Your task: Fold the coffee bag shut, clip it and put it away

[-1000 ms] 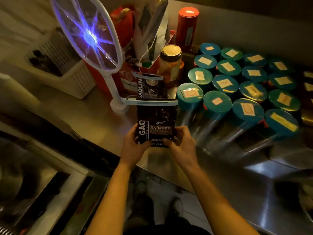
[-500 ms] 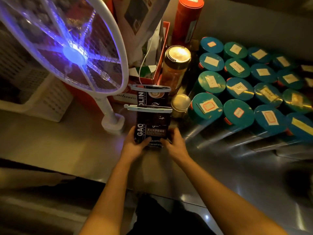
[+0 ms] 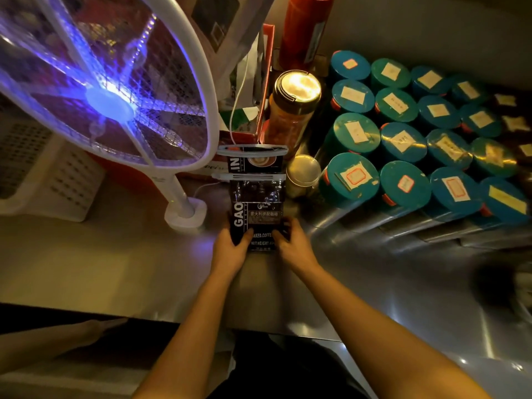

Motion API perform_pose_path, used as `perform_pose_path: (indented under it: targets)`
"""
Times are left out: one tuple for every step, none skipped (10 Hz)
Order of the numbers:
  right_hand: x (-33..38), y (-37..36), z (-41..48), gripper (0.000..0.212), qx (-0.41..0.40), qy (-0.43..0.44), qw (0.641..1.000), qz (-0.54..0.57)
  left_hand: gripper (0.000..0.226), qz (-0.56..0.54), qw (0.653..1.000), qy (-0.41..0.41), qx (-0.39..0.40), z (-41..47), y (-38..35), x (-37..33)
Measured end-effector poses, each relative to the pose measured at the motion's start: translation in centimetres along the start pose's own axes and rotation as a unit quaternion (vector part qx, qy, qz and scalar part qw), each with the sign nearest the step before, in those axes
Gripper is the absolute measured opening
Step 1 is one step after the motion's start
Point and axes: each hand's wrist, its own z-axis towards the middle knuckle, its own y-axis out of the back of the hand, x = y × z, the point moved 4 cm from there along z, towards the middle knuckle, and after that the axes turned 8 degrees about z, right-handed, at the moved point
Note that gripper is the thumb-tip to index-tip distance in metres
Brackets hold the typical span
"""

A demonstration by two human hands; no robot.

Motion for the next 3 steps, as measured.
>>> perform_pose_path:
  targets:
    - [0.2, -0.3, 0.2, 0.041, 0.002, 0.0, 1.0, -0.016, 0.04, 0.016, 0.999, -0.033, 0.0, 0.6, 0.2, -0.4]
    - [0.3, -0.5, -0.3, 0.043, 0.003, 0.013, 1.0, -0.019, 0.04, 0.028, 0.997, -0.065, 0.009, 0.2, 0.5, -0.8]
    - [0.8, -0.3, -1.8, 0.043, -0.011, 0.028, 0.999, -0.014, 0.055, 0.034, 0.992, -0.124, -0.017, -0.2, 0.7, -0.5]
